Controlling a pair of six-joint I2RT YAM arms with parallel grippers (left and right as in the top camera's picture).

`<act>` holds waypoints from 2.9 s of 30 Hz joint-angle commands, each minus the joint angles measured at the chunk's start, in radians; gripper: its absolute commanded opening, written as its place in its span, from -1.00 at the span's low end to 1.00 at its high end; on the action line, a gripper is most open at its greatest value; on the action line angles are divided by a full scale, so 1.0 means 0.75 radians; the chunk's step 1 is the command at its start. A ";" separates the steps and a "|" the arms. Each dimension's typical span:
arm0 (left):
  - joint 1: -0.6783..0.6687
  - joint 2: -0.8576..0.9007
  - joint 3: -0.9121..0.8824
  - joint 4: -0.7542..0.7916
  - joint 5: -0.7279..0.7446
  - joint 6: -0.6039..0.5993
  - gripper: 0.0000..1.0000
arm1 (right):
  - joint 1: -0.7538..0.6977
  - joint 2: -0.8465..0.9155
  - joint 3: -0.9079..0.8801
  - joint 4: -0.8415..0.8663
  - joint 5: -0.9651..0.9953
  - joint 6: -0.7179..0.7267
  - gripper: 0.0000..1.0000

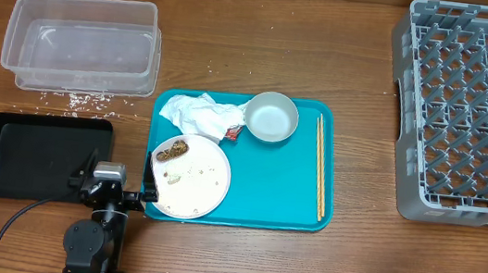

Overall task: Sort waste into correct bins and load items into the dishwasher
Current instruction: 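Set the white cup upside down in the rack and release it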

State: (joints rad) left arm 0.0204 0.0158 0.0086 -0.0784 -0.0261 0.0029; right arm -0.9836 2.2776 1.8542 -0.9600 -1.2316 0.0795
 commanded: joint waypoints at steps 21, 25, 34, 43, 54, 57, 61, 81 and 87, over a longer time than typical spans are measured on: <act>0.007 -0.013 -0.005 0.003 0.012 -0.008 1.00 | -0.201 -0.171 0.036 -0.259 0.455 0.167 -0.55; 0.007 -0.013 -0.005 0.003 0.012 -0.008 1.00 | -0.213 -0.314 0.036 -0.285 0.641 0.315 -0.55; 0.007 -0.013 -0.005 0.003 0.012 -0.008 1.00 | -0.072 -0.451 0.032 -0.306 0.766 0.338 -0.61; 0.007 -0.013 -0.005 0.003 0.012 -0.008 1.00 | 0.328 -0.425 -0.014 -0.225 1.440 0.445 -0.88; 0.007 -0.013 -0.005 0.003 0.012 -0.008 1.00 | 0.432 -0.330 -0.023 -0.285 1.857 0.598 -0.92; 0.007 -0.013 -0.005 0.003 0.012 -0.008 1.00 | 0.417 -0.309 -0.024 -0.296 1.849 0.598 -0.92; 0.007 -0.013 -0.005 0.003 0.012 -0.008 1.00 | 0.417 -0.298 -0.023 -0.307 1.851 0.599 -0.92; 0.007 -0.013 -0.005 0.003 0.012 -0.008 1.00 | 0.389 -0.377 0.162 -0.327 1.362 0.345 -0.92; 0.007 -0.013 -0.005 0.003 0.012 -0.008 1.00 | 0.445 -0.280 0.143 -0.314 1.574 0.361 -0.92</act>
State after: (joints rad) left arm 0.0204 0.0158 0.0086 -0.0784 -0.0257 0.0029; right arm -0.6636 2.0331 1.9503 -1.1931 -0.1005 0.3874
